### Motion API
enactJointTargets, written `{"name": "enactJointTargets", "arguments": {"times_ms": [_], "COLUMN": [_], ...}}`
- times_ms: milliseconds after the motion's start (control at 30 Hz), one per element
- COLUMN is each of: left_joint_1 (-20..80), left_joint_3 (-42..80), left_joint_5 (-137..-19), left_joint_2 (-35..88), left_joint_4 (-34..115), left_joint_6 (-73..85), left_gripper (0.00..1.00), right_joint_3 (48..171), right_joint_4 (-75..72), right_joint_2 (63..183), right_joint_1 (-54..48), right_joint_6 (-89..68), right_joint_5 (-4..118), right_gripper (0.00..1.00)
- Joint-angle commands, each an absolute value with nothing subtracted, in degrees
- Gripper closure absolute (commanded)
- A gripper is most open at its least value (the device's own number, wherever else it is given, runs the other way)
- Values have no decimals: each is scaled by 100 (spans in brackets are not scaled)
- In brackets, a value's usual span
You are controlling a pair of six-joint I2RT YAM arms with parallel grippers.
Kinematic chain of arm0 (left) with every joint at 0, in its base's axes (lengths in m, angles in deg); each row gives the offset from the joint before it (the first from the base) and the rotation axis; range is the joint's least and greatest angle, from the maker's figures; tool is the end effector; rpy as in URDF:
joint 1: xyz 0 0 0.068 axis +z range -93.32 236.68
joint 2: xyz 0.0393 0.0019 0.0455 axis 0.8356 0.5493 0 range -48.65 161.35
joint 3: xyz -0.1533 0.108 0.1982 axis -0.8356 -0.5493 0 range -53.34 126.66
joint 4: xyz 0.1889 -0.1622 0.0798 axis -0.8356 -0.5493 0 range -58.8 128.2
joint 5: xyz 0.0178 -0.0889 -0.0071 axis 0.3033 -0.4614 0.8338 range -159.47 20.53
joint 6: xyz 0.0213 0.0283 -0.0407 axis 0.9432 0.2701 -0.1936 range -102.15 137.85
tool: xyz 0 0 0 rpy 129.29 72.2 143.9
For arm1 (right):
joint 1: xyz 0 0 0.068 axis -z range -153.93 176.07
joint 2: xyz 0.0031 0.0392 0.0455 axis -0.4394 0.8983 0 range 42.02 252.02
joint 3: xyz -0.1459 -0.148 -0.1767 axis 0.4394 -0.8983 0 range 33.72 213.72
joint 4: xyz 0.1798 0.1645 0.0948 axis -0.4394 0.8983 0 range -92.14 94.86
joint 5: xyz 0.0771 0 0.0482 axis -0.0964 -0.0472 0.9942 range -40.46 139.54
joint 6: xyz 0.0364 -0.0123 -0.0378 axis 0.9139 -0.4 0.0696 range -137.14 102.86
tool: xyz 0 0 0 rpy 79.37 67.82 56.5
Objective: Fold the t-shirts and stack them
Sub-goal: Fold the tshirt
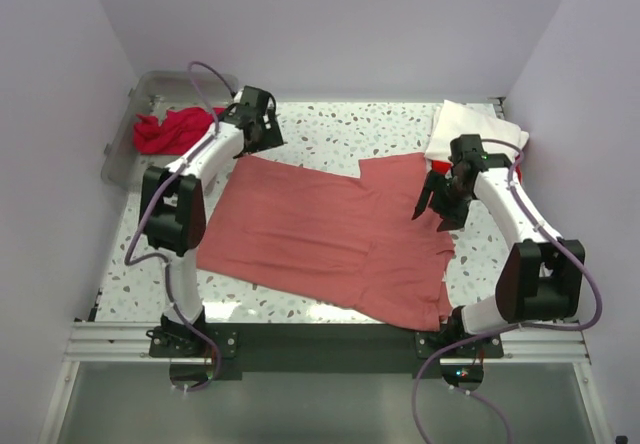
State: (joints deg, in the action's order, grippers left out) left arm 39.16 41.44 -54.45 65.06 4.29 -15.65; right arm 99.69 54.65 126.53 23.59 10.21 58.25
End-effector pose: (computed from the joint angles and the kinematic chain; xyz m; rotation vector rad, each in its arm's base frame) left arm 0.4250 -0.1246 0.2461 -0.4477 2.4090 -0.0631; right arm 0.2733 0.0171 0.2497 0.6004 2.8549 0.3113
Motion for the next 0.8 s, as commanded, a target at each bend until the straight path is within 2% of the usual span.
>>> {"name": "enactJointTargets", "arguments": {"times_ms": [0, 200, 400, 767], "left_joint_1": [4147, 4183, 4183, 4174], "left_joint_3": [4911, 5494, 5362, 5442], "left_joint_5": [-4655, -4013, -3600, -3616], "left_joint_2": [7096, 7791, 7923, 8213], "left_joint_4": [-170, -223, 102, 313], "left_joint_6": [-1467, -1528, -1572, -1546], "left_gripper": [11, 17, 19, 28], "right_joint_3": [9973, 9578, 9208, 9251], "right_joint_4": [5552, 5428, 5261, 5147], "right_joint_2": [12447, 12122, 11867, 11928], "right_joint_1": [2378, 2378, 2378, 2378], "right_joint_6": [1002, 1002, 1072, 1098], "right_joint_5": [6132, 6299, 6457, 6554], "right_gripper": [30, 30, 30, 30]}}
